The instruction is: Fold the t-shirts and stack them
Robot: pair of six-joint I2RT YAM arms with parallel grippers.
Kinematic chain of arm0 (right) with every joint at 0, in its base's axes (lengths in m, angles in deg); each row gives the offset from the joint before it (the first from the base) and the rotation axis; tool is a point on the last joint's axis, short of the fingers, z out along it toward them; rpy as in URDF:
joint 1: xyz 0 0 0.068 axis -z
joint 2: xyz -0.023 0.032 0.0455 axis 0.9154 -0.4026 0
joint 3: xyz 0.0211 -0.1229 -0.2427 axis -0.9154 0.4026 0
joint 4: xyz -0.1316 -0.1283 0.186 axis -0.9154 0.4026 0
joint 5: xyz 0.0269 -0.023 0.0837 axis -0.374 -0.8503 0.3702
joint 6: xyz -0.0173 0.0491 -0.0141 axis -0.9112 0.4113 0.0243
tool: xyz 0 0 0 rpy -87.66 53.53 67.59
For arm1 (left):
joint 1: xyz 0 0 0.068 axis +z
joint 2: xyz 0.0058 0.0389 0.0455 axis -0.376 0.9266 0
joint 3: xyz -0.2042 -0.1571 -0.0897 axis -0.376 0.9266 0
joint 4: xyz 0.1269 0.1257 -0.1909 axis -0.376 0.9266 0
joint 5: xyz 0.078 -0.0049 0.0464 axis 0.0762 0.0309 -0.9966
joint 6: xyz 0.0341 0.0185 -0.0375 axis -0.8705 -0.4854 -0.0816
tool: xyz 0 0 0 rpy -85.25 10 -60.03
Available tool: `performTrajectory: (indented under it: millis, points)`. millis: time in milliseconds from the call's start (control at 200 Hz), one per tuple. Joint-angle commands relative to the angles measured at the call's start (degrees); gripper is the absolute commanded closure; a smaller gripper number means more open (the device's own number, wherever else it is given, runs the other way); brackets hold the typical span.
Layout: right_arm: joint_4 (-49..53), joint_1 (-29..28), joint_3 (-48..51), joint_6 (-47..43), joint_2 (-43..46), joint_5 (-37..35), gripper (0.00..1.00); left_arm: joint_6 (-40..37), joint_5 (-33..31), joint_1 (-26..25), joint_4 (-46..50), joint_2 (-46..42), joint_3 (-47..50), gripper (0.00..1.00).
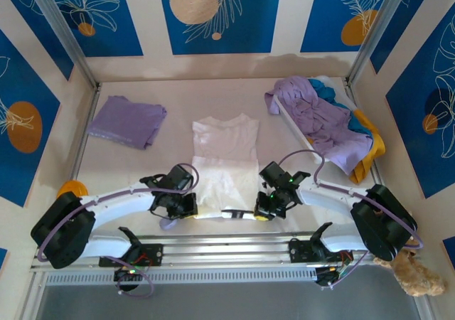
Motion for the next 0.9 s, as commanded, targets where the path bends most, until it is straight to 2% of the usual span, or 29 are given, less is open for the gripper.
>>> performTrajectory:
  millis: [0, 165, 480, 730, 895]
  points:
    - [2.7, 0.1, -0.9, -0.3, 1.3, -1.6, 1.00, 0.6, -0.3, -0.7, 0.6, -1.4, -1.3, 0.98]
    - [5.6, 0.0, -0.6, 0.4, 5.9, -2.3, 1.00, -0.2, -1.3, -0.7, 3.1, -3.1, -2.9, 1.00]
    - [12.3, 1.0, -4.9, 0.1, 12.0, -3.0, 1.00, -3.2, -1.5, -0.5, 10.8, -3.0, -12.9, 1.00]
    - [16.2, -0.1, -2.6, 2.5, 18.7, -2.5, 1.00, 0.1, -1.9, -1.1, 14.1, -11.8, -8.3, 1.00]
    - [19.4, -3.2, -1.4, 5.8, 24.2, -2.7, 1.00, 3.7, -3.6, -3.6, 15.2, -18.1, -5.9, 1.00]
